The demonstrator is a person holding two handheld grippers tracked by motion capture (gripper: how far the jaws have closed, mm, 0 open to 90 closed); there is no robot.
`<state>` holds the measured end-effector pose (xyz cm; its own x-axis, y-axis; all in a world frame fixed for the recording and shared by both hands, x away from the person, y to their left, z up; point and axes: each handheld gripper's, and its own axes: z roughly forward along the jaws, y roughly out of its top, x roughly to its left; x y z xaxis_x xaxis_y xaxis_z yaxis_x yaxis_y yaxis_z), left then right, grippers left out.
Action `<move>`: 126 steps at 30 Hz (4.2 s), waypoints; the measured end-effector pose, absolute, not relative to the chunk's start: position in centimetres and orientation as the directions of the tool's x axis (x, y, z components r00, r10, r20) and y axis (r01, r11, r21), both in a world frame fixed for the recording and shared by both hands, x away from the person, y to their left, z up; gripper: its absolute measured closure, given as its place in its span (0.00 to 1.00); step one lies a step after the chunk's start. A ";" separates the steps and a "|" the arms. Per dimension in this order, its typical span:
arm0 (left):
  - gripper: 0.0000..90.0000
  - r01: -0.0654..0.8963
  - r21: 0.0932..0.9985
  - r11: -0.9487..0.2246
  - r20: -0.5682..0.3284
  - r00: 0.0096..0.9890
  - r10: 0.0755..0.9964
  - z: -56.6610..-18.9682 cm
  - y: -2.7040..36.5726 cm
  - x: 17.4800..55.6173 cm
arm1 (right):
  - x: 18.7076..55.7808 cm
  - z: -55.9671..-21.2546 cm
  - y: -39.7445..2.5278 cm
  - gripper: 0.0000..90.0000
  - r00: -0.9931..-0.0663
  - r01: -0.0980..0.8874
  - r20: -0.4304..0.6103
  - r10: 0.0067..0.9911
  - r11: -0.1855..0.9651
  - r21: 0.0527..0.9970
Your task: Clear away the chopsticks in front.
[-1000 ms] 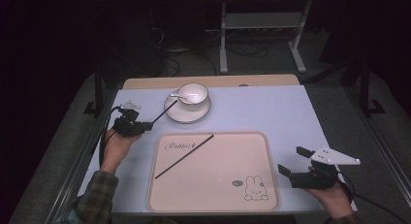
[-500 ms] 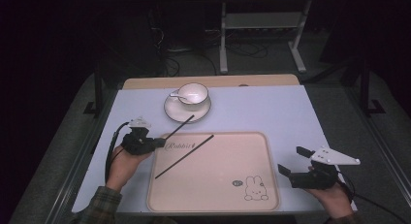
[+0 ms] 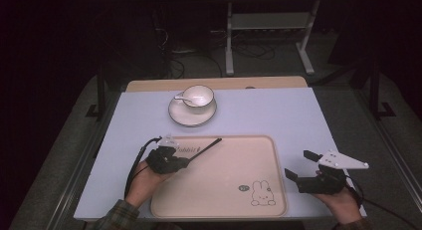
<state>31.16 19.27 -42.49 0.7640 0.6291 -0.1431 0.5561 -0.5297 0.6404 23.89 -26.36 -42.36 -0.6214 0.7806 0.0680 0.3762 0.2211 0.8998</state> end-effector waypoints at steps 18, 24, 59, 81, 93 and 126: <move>0.93 0.545 0.601 -0.585 -0.091 0.773 0.627 -43.5 18.4 31.1 | 24.0 -42.4 -26.4 0.07 -0.623 0.376 0.068 0.779 0.222 0.899; 0.87 0.531 0.623 -0.574 -0.077 0.772 0.631 -42.8 18.6 31.1 | 24.1 -42.3 -26.3 0.07 -0.625 0.373 0.068 0.778 0.222 0.901; 0.99 0.510 0.643 -0.572 -0.133 0.810 0.572 -44.1 11.6 38.8 | 24.2 -42.4 -26.3 0.07 -0.630 0.375 0.067 0.774 0.227 0.899; 0.99 0.580 0.627 -0.520 -0.153 0.746 0.648 -43.9 17.9 35.9 | 24.3 -42.3 -26.2 0.07 -0.631 0.373 0.067 0.773 0.228 0.899; 0.99 0.610 0.615 -0.501 -0.157 0.716 0.680 -43.8 21.2 34.1 | 24.3 -42.4 -26.1 0.07 -0.633 0.374 0.067 0.771 0.229 0.899; 0.56 0.536 0.731 -0.421 -0.123 0.711 0.693 -40.8 24.6 31.2 | 24.4 -42.4 -26.0 0.07 -0.634 0.374 0.063 0.770 0.234 0.898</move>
